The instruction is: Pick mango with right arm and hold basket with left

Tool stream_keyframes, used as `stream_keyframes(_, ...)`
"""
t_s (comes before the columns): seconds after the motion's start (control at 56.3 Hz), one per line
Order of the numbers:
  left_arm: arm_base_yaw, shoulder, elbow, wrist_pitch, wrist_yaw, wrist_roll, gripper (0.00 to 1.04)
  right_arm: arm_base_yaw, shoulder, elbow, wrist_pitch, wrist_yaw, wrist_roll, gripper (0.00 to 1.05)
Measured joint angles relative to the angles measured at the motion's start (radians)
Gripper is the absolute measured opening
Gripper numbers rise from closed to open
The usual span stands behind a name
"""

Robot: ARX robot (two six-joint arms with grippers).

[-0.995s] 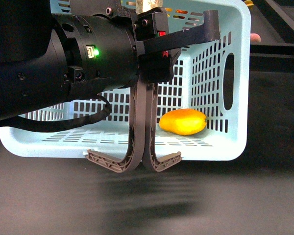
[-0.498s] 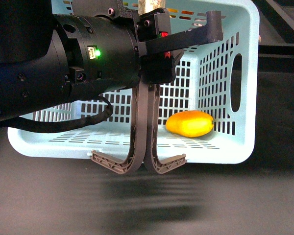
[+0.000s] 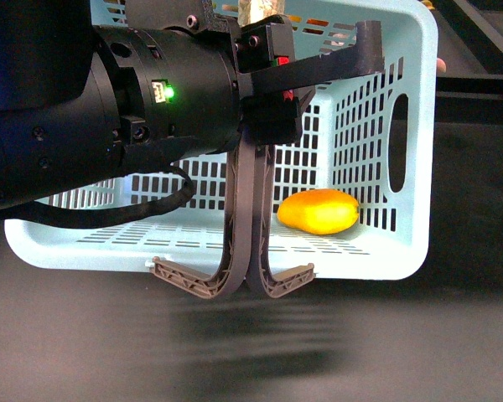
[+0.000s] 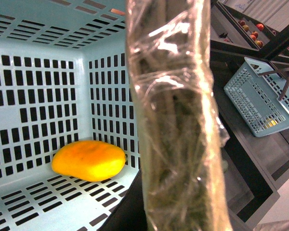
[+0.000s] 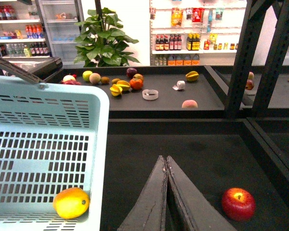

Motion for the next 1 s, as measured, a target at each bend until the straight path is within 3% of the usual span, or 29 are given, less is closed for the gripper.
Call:
stream_keyframes(0.338, 0.000, 0.000, 0.000, 0.000, -0.001, 0.000, 0.08, -0.005, -0.082, 0.000, -0.082, -0.008, 0.000, 0.02)
stream_keyframes(0.462, 0.000, 0.000, 0.000, 0.000, -0.001, 0.002, 0.08, -0.005, -0.223, 0.001, -0.248, -0.008, -0.001, 0.02)
stream_keyframes(0.995, 0.000, 0.000, 0.000, 0.000, -0.001, 0.000, 0.08, -0.005, -0.249, 0.001, -0.256, -0.009, -0.001, 0.02)
